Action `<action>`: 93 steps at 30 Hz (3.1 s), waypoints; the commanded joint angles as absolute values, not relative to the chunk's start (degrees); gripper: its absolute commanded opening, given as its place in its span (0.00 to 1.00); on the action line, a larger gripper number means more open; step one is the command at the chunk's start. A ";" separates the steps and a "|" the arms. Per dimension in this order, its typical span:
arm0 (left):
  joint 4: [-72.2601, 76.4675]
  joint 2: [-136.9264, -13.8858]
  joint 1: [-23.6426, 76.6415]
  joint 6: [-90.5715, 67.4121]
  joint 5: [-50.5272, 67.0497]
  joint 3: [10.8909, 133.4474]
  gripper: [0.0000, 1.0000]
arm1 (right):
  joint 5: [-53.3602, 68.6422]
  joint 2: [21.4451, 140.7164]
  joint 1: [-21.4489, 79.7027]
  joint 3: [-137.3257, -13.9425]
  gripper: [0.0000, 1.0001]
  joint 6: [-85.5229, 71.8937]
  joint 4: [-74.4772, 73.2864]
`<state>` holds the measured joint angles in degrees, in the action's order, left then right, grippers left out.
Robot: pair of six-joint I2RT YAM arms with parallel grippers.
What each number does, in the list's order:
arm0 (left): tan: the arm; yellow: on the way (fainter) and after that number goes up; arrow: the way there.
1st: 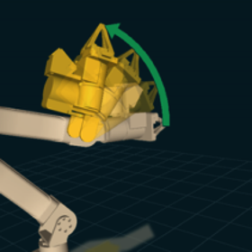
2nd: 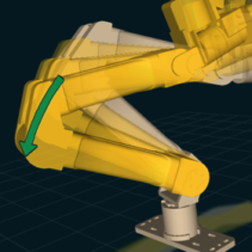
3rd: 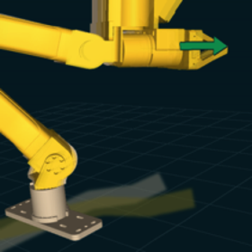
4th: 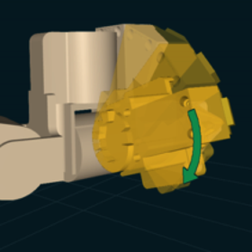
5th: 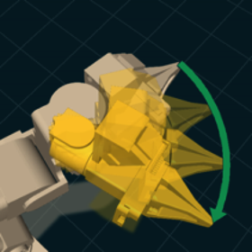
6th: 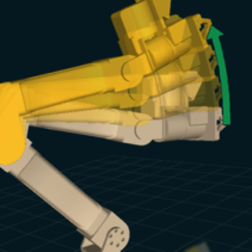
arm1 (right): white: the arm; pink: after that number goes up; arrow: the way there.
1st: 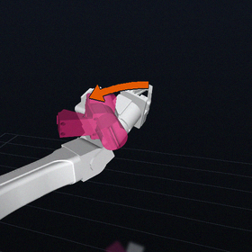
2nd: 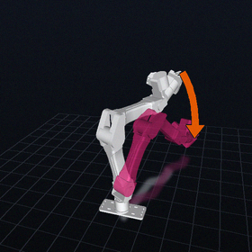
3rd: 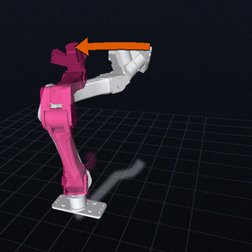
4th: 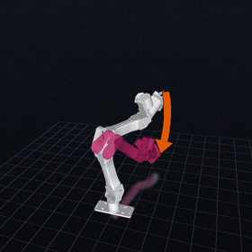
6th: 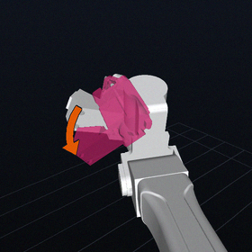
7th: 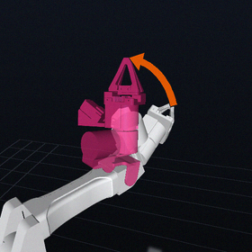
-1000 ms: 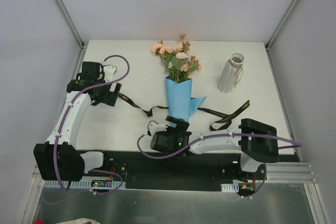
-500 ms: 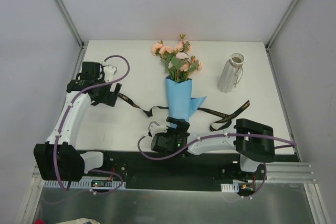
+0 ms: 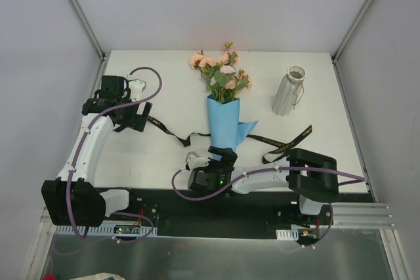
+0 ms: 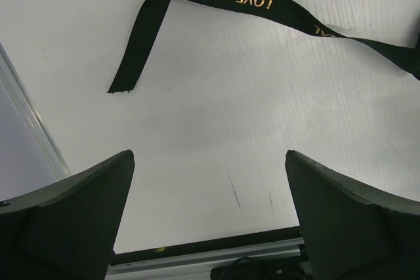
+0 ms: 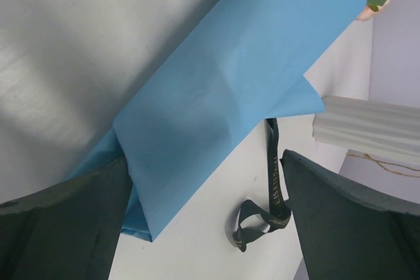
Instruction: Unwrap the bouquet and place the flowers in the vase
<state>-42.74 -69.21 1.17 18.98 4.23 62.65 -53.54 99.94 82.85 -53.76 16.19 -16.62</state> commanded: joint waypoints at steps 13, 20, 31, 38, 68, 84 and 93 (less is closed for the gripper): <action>-43.51 -68.91 1.67 18.90 6.24 65.74 0.99 | -65.82 97.13 80.86 -52.39 0.93 21.97 1.74; -43.68 -68.38 1.67 19.07 6.68 66.97 0.99 | -73.02 85.00 84.19 -50.10 0.91 19.43 4.04; -43.77 -68.38 1.67 19.16 7.47 66.88 0.99 | -72.52 77.61 87.10 -49.31 0.97 -1.41 -17.67; -43.86 -68.12 1.67 19.34 7.65 66.62 0.99 | -57.49 80.41 87.01 -50.01 0.96 8.07 -13.19; -44.47 -68.12 1.67 20.65 6.68 68.38 0.99 | -74.26 95.81 76.73 -55.11 0.97 50.18 41.38; -44.73 -67.94 1.67 20.21 8.00 69.34 0.99 | -86.13 74.71 81.83 -56.66 0.96 -26.15 -32.82; -46.76 -69.26 3.07 20.22 8.00 74.00 0.99 | -85.25 77.90 86.75 -67.59 0.96 -84.28 -95.01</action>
